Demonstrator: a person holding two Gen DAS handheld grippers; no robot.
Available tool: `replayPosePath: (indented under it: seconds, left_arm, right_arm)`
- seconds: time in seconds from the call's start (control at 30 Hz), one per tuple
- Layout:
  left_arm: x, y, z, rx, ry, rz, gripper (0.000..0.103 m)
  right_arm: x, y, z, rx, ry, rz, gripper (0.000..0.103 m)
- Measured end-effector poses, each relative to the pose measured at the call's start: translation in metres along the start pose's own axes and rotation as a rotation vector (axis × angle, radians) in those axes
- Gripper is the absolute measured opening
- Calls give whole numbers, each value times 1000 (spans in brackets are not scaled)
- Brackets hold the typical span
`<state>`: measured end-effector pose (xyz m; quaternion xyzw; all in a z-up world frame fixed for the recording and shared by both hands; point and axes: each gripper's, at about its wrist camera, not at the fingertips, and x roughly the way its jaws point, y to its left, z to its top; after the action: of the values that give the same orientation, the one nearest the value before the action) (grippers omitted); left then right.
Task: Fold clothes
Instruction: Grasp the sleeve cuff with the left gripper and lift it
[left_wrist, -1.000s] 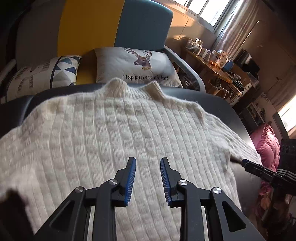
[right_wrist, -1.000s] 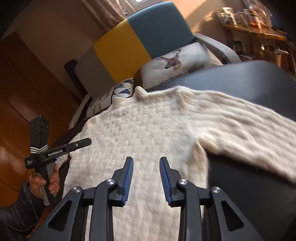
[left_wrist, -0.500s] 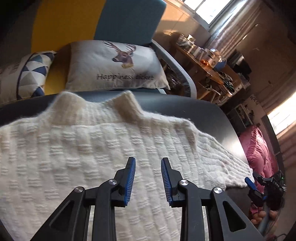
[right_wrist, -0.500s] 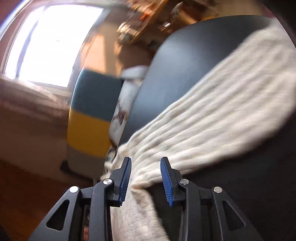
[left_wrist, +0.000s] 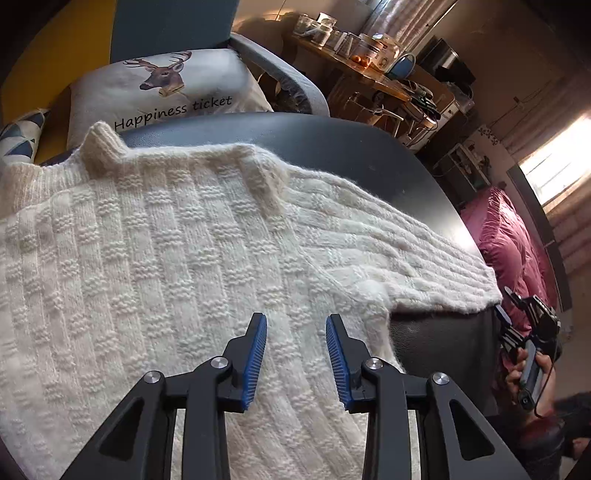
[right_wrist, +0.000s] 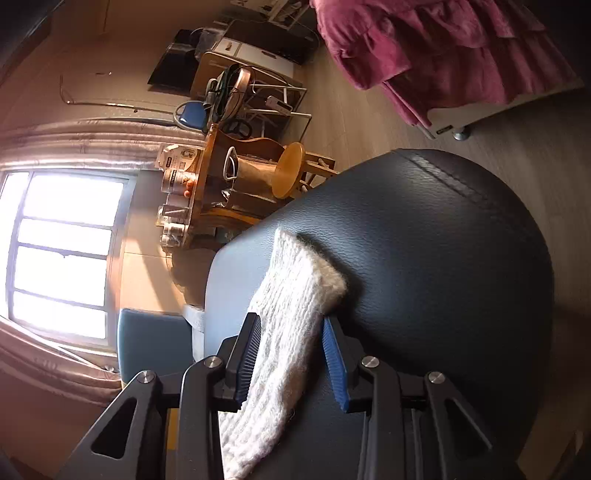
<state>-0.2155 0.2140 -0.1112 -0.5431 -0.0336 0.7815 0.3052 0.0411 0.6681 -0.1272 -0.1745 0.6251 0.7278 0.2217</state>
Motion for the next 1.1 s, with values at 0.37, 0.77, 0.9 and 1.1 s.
replayPosePath:
  seconds: [0.37,0.77,0.9,1.1]
  left_arm:
    - [-8,-69,0,34,73,-150,39]
    - [62,-151,26,-116,266,-431,56]
    - [86,-150,33,-234,312,-485,59]
    - [117,-152,42,-387,373,-546,67]
  right_arm:
    - [32,104,-60,-780,99,-179,6]
    - [66,116,-148,-1207,302,-209,6]
    - [66,117,-156,-1269,294,-226,6]
    - [62,116,-181,-1425,244,-269,6]
